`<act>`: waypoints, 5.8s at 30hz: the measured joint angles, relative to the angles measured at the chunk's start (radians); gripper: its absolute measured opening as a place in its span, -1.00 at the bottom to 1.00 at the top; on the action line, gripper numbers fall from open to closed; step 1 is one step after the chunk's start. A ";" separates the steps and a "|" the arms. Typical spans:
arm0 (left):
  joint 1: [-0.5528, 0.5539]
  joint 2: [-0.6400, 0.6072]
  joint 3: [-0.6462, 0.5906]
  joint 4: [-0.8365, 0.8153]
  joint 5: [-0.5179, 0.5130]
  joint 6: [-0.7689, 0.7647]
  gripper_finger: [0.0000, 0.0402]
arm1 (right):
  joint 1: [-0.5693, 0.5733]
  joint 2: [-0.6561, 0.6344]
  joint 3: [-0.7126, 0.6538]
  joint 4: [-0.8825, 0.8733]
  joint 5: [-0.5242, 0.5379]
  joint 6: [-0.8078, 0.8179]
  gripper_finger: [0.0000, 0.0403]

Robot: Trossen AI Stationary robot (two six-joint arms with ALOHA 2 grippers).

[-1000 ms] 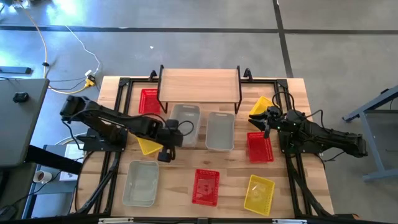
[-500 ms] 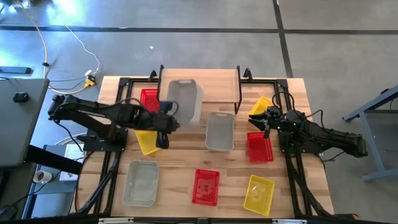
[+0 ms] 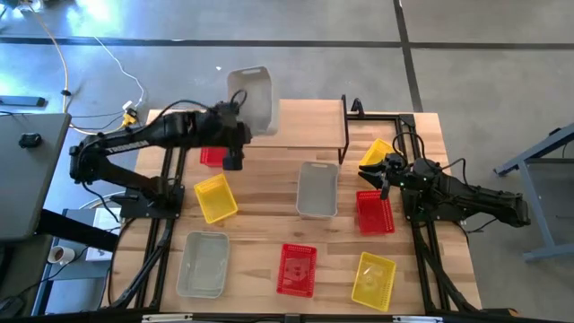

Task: Stack baskets on shelf by color
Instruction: Put the top left gray bin on the shelf, then put the top yellow bin on the shelf

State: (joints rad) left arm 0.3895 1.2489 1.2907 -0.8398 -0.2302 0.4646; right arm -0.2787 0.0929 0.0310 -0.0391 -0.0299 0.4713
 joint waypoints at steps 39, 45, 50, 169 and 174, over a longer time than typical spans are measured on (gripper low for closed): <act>0.192 0.217 0.001 -0.164 0.070 0.072 -1.00 | 0.000 0.000 0.000 0.000 0.000 0.000 -0.38; 0.193 0.218 0.001 -0.164 0.072 0.072 -1.00 | 0.000 0.000 0.000 0.000 0.000 0.000 -0.38; 0.193 0.218 0.001 -0.164 0.070 0.072 -1.00 | 0.000 0.000 0.000 0.000 0.000 0.000 -0.38; -0.005 0.256 0.402 -0.419 0.268 -0.334 -0.18 | 0.000 0.000 0.000 0.000 0.000 0.000 -0.38; -0.052 0.256 0.402 -0.390 0.298 -0.382 -0.18 | 0.000 0.000 0.000 0.000 0.000 0.000 -0.38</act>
State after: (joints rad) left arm 0.3373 1.5047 1.6924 -1.2298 0.0681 0.0825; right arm -0.2787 0.0929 0.0308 -0.0391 -0.0299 0.4713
